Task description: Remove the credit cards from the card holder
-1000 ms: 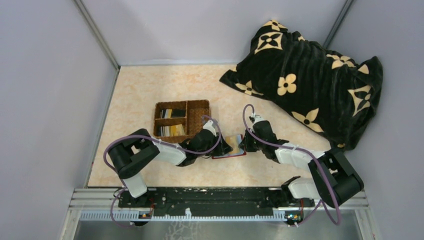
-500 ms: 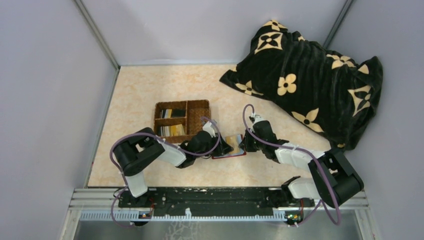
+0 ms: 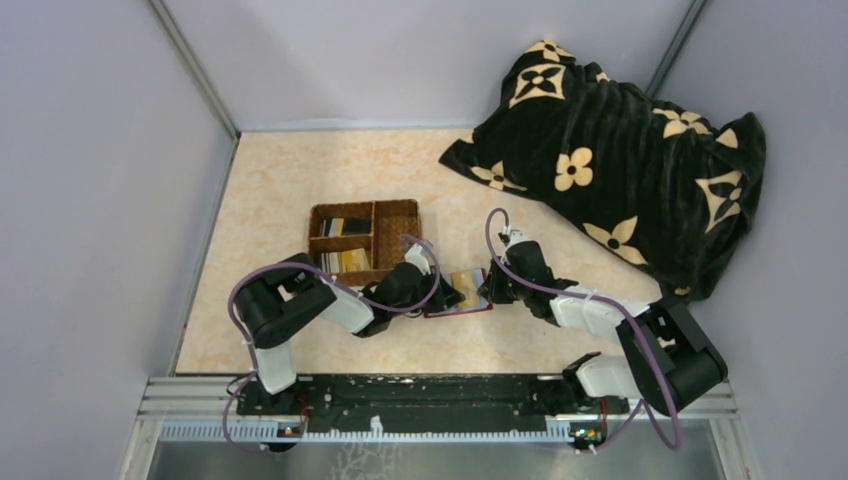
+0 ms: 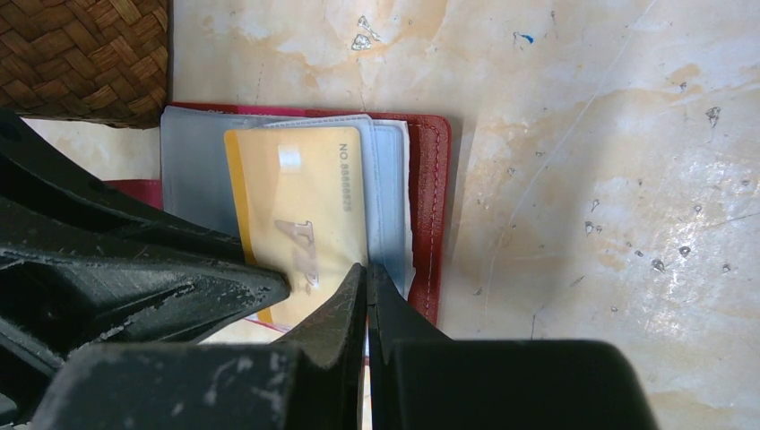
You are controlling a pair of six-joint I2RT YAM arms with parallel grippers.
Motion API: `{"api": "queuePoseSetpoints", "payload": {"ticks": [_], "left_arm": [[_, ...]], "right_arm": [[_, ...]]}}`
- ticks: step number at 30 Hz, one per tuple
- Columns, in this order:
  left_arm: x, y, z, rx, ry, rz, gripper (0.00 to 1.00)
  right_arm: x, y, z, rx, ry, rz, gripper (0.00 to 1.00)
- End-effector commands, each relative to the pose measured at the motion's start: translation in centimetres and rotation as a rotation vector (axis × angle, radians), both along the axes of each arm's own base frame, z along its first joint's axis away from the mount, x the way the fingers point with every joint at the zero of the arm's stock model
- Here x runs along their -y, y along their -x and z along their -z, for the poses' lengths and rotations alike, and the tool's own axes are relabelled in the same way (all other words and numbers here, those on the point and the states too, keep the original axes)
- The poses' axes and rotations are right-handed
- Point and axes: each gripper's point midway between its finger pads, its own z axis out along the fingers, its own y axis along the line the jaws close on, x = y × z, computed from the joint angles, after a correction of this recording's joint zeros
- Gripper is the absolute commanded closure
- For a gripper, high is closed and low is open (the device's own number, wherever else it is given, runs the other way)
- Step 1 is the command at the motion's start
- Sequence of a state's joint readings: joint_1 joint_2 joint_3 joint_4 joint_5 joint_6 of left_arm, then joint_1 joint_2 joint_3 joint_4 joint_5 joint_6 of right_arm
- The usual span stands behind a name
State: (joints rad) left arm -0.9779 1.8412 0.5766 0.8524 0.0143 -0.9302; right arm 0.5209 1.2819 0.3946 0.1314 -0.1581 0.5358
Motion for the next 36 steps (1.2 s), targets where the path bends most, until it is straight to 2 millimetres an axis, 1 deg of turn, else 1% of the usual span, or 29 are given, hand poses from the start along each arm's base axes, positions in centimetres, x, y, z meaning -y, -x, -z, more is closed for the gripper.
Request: {"api": "queuePoseSetpoints", "payload": {"ticks": [1,3,5,10,12,15,17,20,23,25,27,30,32,36], "left_arm": [[0.5,1.0,0.3,-0.015,0.016,0.037,0.86],[0.3,0.9,0.2,-0.013,0.015,0.031,0.88],[0.2,0.9,0.0,-0.008,0.016,0.028,0.93],[-0.1,1.1,0.0,-0.006,0.018,0.025,0.95],[-0.2,1.1,-0.1,-0.005,0.020,0.022,0.92],[-0.5,1.1,-0.2,0.000,0.017,0.014,0.84],[-0.7,1.0,-0.1,0.005,0.013,0.009,0.83],[-0.8,1.1,0.0,0.003,0.010,0.008,0.86],[-0.8,1.2,-0.1,0.003,0.019,0.009,0.87],[-0.9,1.2,-0.2,0.003,0.024,0.004,0.83],[-1.0,1.2,-0.4,0.011,0.023,0.002,0.77],[-1.3,1.2,-0.5,0.015,0.024,-0.005,0.75],[-1.4,1.2,-0.7,0.021,0.027,-0.007,0.72],[-1.6,1.1,-0.7,0.026,0.023,-0.012,0.71]], "right_arm": [[1.9,3.4,3.6,-0.147,0.103,-0.016,1.00],[1.9,3.3,3.6,-0.146,0.102,-0.017,1.00],[1.9,3.3,3.6,-0.147,0.103,-0.017,1.00],[1.8,3.3,3.7,-0.148,0.104,-0.018,1.00],[1.9,3.4,3.7,-0.151,0.106,-0.016,1.00],[1.9,3.3,3.8,-0.154,0.108,-0.016,1.00],[1.9,3.3,3.9,-0.155,0.111,-0.015,1.00],[1.9,3.3,3.9,-0.157,0.111,-0.016,1.00],[1.9,3.3,3.9,-0.158,0.114,-0.014,1.00],[1.9,3.3,4.0,-0.161,0.115,-0.013,1.00],[2.0,3.4,4.0,-0.163,0.117,-0.014,1.00],[1.9,3.3,4.0,-0.163,0.115,-0.014,1.00],[1.9,3.4,4.1,-0.165,0.117,-0.015,1.00],[1.9,3.4,4.1,-0.167,0.117,-0.014,1.00]]}}
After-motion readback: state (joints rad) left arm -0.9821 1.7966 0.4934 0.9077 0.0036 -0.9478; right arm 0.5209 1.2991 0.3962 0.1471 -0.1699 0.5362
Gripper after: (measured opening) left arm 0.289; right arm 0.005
